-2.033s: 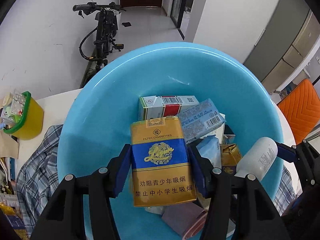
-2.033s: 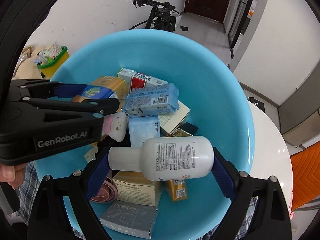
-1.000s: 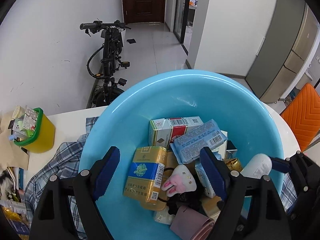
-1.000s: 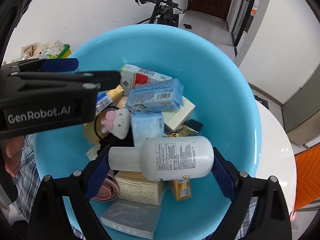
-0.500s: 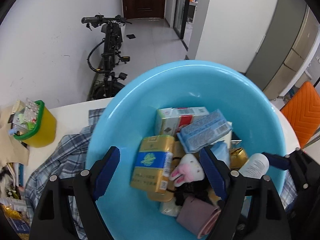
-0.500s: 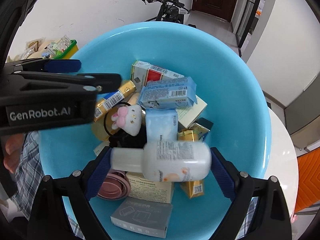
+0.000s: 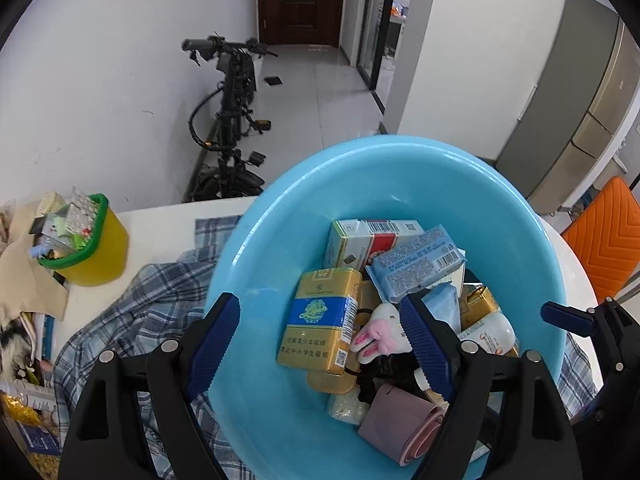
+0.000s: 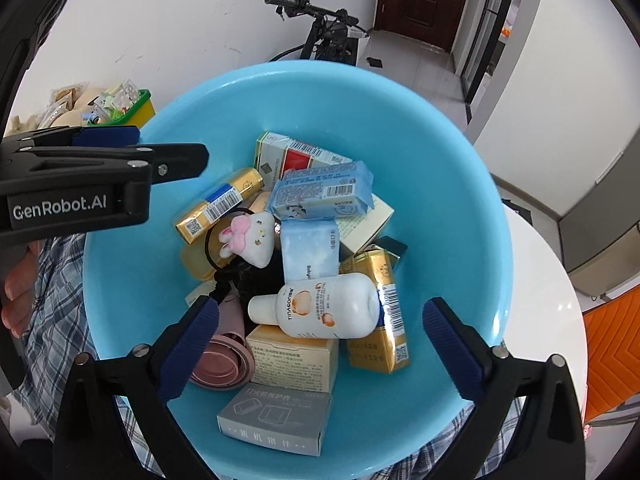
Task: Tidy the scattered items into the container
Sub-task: 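Lower the white lotion bottle into the basin and open the right tool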
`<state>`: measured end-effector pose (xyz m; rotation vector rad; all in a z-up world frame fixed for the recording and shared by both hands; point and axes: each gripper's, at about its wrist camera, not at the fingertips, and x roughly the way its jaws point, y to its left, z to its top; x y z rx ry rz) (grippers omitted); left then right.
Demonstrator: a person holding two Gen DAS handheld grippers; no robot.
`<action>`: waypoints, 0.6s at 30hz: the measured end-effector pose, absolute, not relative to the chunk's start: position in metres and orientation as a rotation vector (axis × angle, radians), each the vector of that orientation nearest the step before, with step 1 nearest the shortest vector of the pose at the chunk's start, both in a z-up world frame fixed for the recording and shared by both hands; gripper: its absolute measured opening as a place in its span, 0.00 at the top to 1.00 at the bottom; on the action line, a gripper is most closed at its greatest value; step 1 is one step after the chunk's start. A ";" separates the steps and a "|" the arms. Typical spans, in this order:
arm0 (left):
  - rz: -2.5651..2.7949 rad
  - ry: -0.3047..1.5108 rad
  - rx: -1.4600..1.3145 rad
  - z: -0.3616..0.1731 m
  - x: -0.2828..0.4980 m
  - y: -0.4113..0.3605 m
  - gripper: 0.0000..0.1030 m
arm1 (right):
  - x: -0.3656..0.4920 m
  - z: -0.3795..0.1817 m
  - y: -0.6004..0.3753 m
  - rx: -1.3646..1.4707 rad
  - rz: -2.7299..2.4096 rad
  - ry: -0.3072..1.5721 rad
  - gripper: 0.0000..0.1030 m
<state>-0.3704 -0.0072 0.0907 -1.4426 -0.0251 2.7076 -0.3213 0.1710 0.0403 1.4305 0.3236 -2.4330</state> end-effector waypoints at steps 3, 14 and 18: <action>2.781 -0.029 -1.315 0.101 -0.360 -0.010 0.18 | -0.317 0.045 0.177 1.399 -2.470 0.307 0.02; 2.950 0.027 -1.040 0.127 -0.326 -0.012 0.10 | -0.294 0.069 0.194 1.151 -2.650 0.195 0.01; 2.946 0.041 -1.010 0.129 -0.316 -0.012 0.10 | -0.285 0.073 0.201 1.081 -2.656 0.125 0.01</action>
